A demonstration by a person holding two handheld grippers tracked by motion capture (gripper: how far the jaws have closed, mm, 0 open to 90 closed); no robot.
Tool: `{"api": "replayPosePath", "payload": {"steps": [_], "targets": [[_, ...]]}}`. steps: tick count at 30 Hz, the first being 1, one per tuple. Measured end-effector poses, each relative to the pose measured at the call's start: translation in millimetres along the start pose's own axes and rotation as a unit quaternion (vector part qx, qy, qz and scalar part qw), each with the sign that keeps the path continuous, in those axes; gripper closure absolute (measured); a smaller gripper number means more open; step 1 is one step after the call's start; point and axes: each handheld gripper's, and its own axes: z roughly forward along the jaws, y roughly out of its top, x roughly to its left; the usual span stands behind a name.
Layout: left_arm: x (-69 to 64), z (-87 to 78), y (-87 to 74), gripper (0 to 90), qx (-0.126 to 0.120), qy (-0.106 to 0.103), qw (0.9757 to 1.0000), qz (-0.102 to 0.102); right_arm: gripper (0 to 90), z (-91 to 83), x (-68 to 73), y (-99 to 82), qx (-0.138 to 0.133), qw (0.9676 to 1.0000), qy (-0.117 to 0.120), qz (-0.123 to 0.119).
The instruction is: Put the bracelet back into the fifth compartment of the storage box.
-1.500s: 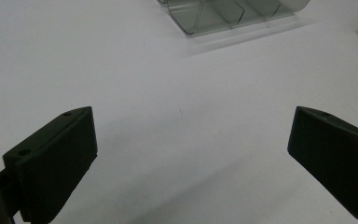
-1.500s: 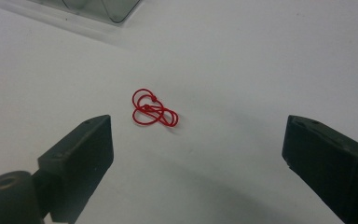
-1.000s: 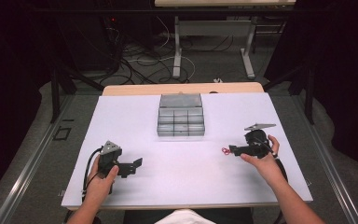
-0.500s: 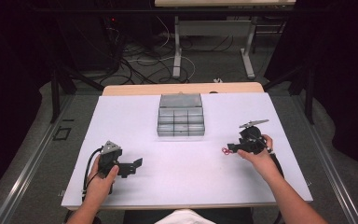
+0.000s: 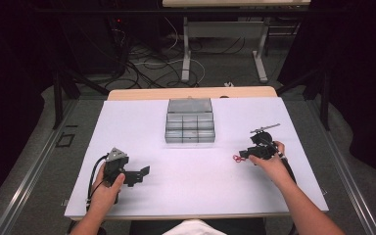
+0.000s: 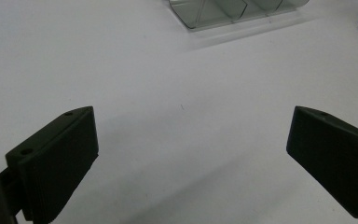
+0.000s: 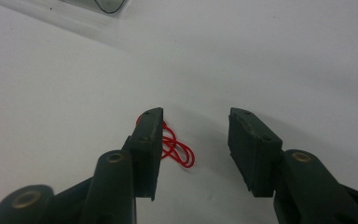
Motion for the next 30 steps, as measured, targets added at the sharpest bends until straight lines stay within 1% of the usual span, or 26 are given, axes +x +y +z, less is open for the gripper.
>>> {"api": "replayPosePath", "payload": {"steps": [3,4,6,7,9,11,13,14,15,16,18,24,30], "targets": [[0.0,0.1,0.0,2.0,0.000,0.000,1.0000,0.000,60.8,1.6,-2.3,0.0,0.003,1.0000,0.004,0.006],[0.1,0.1,0.0,2.0,0.000,0.000,1.0000,0.000,62.2,1.8,-2.6,0.2,0.005,0.9999,0.008,0.010],[0.7,-0.2,0.1,2.1,0.003,-0.001,1.0000,0.003,64.8,2.4,-2.8,0.3,0.011,0.9997,0.007,0.019],[0.7,-0.2,0.1,2.1,0.003,-0.001,1.0000,0.003,65.6,2.6,-3.7,0.1,0.013,0.9997,0.012,0.016],[0.2,0.3,-0.1,2.1,0.001,0.000,1.0000,0.000,67.5,3.6,-3.0,0.2,0.016,0.9996,0.012,0.021],[0.2,0.4,-0.1,2.1,0.001,0.000,1.0000,0.000,68.3,4.3,-3.3,0.1,0.017,0.9995,0.015,0.020],[0.1,0.4,-0.1,2.1,0.001,0.000,1.0000,-0.001,70.9,5.6,-3.3,-0.1,0.023,0.9994,0.018,0.019],[0.7,0.1,-0.1,2.2,0.004,0.000,1.0000,0.003,72.1,5.9,-3.4,-0.1,0.025,0.9994,0.017,0.018],[0.7,0.1,-0.1,2.2,0.004,0.000,1.0000,0.003,72.8,6.1,-2.5,-0.1,0.027,0.9992,0.017,0.023],[0.8,0.1,-0.1,2.2,0.004,0.000,1.0000,0.003,73.4,6.8,-2.7,0.0,0.027,0.9993,0.019,0.020],[0.4,0.5,-0.2,2.3,0.002,0.000,1.0000,0.000,74.9,7.6,-2.9,0.2,0.028,0.9991,0.022,0.020],[0.5,0.4,-0.3,2.4,0.002,0.000,1.0000,-0.002,78.7,8.5,-2.8,0.3,0.030,0.9991,0.023,0.019],[0.5,0.6,-0.3,2.6,0.002,0.001,1.0000,-0.002,86.5,8.8,-2.0,0.3,0.036,0.9990,0.021,0.016]]}}
